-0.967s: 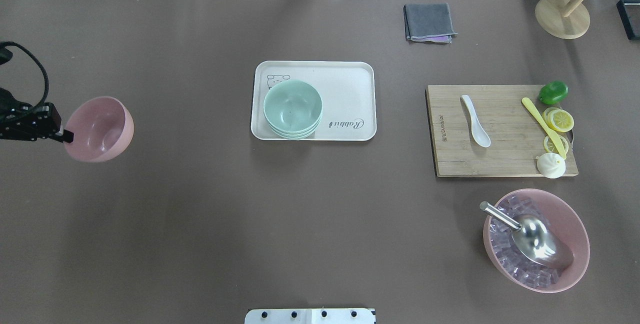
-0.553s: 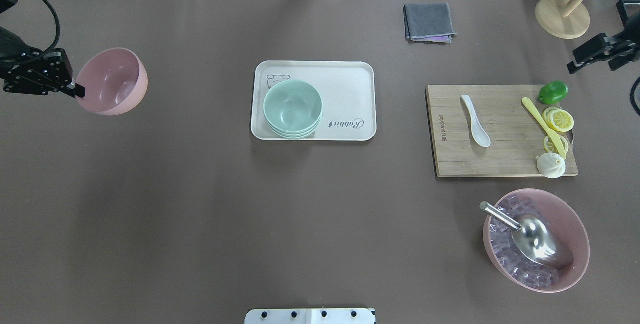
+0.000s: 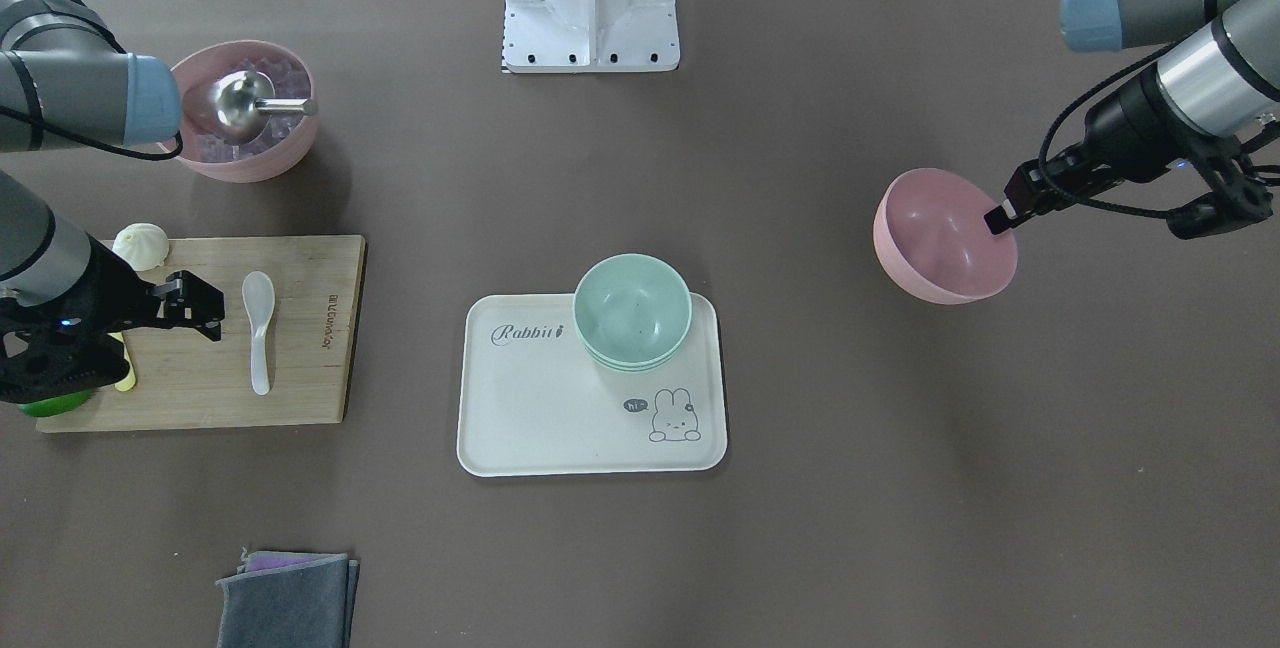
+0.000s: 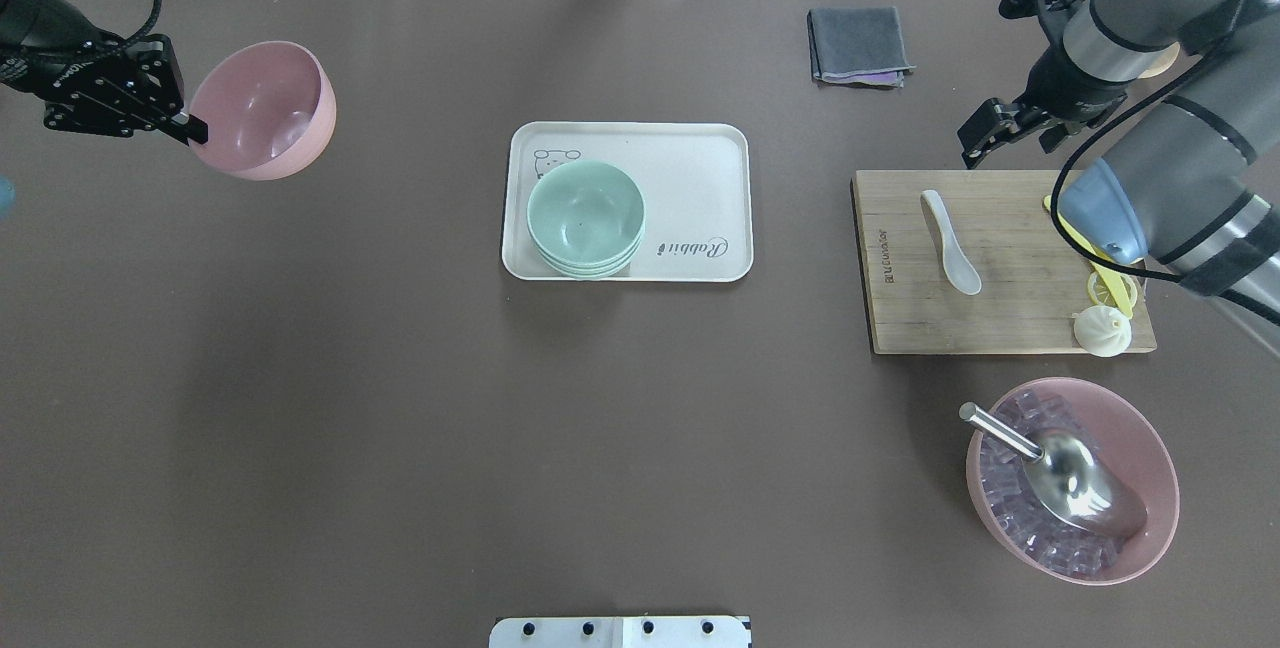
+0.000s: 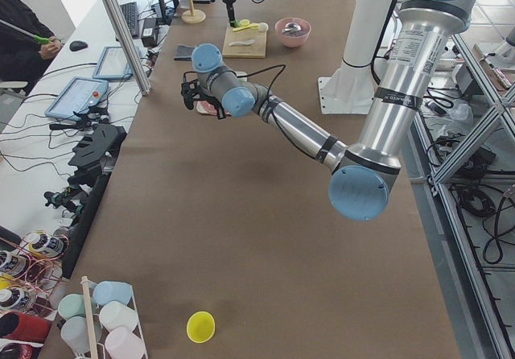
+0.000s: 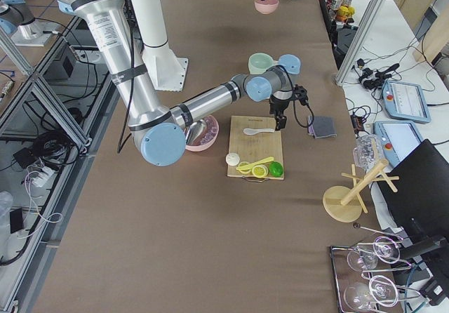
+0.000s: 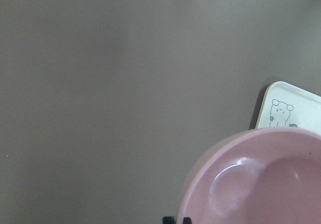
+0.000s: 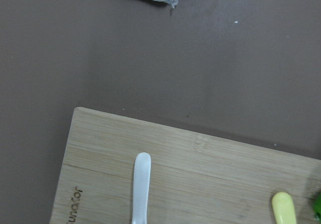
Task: Stack pink bowl on green and place spoon
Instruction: 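Grasp the white spoon with the right gripper while the left holds the bowl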
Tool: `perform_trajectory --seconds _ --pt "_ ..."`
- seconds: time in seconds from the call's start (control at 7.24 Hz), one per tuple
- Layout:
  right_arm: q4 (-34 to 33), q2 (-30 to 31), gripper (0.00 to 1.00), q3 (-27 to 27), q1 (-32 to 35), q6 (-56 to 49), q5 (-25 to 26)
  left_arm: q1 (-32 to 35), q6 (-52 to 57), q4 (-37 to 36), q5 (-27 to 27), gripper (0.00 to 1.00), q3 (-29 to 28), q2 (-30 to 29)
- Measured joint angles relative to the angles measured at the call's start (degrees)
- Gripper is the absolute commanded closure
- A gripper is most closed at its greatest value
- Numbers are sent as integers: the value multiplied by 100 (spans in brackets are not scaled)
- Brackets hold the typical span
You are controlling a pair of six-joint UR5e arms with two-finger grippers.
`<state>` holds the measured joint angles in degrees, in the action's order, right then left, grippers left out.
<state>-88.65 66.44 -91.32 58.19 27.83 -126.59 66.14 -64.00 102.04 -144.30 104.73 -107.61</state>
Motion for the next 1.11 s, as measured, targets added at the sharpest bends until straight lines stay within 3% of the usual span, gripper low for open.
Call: perform_trajectory --seconds 0.28,0.69,0.83,1.11 --pt "127 -76 6 310 -315 81 57 -4 1 -16 6 100 -62 -87" --pt "959 -71 23 881 -621 460 100 -8 1 -12 -1 100 -85 -103" --pt "1030 -39 36 931 -646 474 112 -6 4 -12 -2 100 -88 -103" --pt "1055 -14 44 951 -652 478 106 -2 15 -15 -2 100 -92 -102"
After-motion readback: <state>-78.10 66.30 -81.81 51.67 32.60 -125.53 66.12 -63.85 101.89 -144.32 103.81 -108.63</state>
